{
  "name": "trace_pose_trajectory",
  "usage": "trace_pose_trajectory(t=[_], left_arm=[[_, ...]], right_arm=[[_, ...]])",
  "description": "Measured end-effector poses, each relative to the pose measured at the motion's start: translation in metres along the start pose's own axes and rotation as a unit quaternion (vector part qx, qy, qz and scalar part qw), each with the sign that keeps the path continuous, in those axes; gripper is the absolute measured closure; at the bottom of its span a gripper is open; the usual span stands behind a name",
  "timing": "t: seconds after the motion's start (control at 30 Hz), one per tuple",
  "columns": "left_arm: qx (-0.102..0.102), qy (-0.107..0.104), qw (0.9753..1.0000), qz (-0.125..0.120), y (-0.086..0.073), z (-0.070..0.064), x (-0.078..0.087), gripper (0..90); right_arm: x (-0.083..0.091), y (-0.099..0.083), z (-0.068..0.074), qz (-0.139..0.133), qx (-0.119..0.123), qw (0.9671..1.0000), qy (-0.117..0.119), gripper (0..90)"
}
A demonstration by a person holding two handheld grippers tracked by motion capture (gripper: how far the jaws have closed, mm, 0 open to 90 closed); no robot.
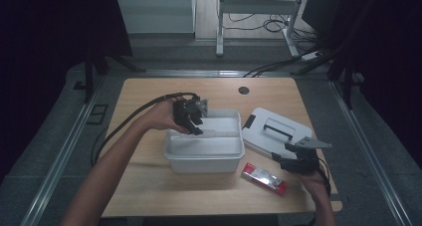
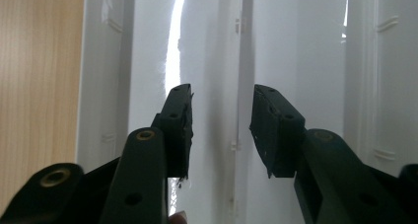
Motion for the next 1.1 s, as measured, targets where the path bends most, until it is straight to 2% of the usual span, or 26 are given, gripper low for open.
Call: trace_pose_trajectory(t=[0.63, 0.93, 1.1], left_arm=[[-0.004, -0.025, 0.9993, 0.027, 0.000, -0.003, -0.014, 75.9], [0.014, -0.040, 0.9988, 0.022, -0.006, 0.000, -0.018, 82.2], [0.016, -0.047, 0.9986, 0.021, -0.008, 0.001, -0.018, 87.0]], right_arm=[[0.001, -0.002, -0.002, 0.000, -0.003, 1.0000, -0.003, 30.3], [0.001, -0.002, -0.003, 0.001, -0.002, 1.0000, -0.004, 30.3], [0.000, -0.002, -0.003, 0.001, -0.001, 1.0000, -0.005, 30.3]])
Point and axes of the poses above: each handheld gripper's, and its own axes: x roughly backward along the jaws, y roughly out of its top, z roughly to its left, the point moved 5 cm from there along -x, roughly forward along the jaws, and after that the axes turned 9 degrees about x, right-handed, at the moved point
